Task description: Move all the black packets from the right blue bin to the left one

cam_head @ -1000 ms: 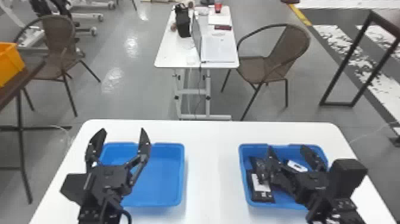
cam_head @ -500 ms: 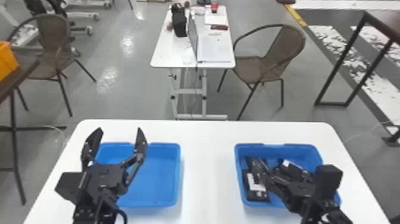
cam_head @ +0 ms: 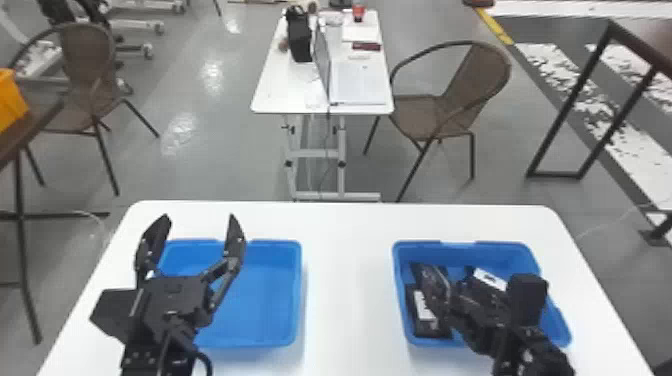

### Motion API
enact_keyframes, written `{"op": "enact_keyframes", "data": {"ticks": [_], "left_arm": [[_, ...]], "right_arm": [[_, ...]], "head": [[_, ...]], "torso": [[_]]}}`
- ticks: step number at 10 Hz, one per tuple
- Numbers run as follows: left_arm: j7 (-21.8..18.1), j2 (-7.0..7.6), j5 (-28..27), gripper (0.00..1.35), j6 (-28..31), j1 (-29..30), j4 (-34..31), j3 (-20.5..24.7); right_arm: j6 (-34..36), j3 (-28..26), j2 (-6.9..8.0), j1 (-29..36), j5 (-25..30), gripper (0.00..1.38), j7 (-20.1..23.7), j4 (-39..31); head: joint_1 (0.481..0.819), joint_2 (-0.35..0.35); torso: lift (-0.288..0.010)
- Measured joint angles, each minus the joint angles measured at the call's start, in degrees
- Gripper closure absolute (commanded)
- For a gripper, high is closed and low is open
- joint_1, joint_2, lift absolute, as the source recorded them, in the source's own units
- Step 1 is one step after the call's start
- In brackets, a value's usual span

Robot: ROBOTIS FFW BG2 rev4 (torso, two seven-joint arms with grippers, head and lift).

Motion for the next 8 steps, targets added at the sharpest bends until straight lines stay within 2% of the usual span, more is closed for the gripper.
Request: {"op": "enact_keyframes", "data": {"ticks": [5,6,7,8], "left_arm": [[0.0,-0.02,0.0,0.2,0.0,0.0,0.0,0.0],[0.0,-0.07,0.0,0.2,-0.1,0.0,0.0,0.0],[0.0,-0.08,-0.1,0.2,-0.1,0.0,0.0,0.0],[-0.1,-0.09,-0.1,0.2,-0.1,0.0,0.0,0.0]], "right_arm": [[0.0,0.0,-0.08,-6.0,0.8,0.26,1.1,8.8],[-0.2,0.2,-0.08,-7.1,0.9,0.53,1.7,10.4],[-0.2,0.3,-0.08,-8.0,0.9,1.1,2.5,11.8],[0.4,0.5,-0.07,-8.6,1.0,1.27,2.9,12.2]], "head": [[0.695,-0.026],[0.695,-0.026],[0.695,-0.023],[0.695,-0.019]], "torso": [[0.0],[0.0],[0.0],[0.0]]}}
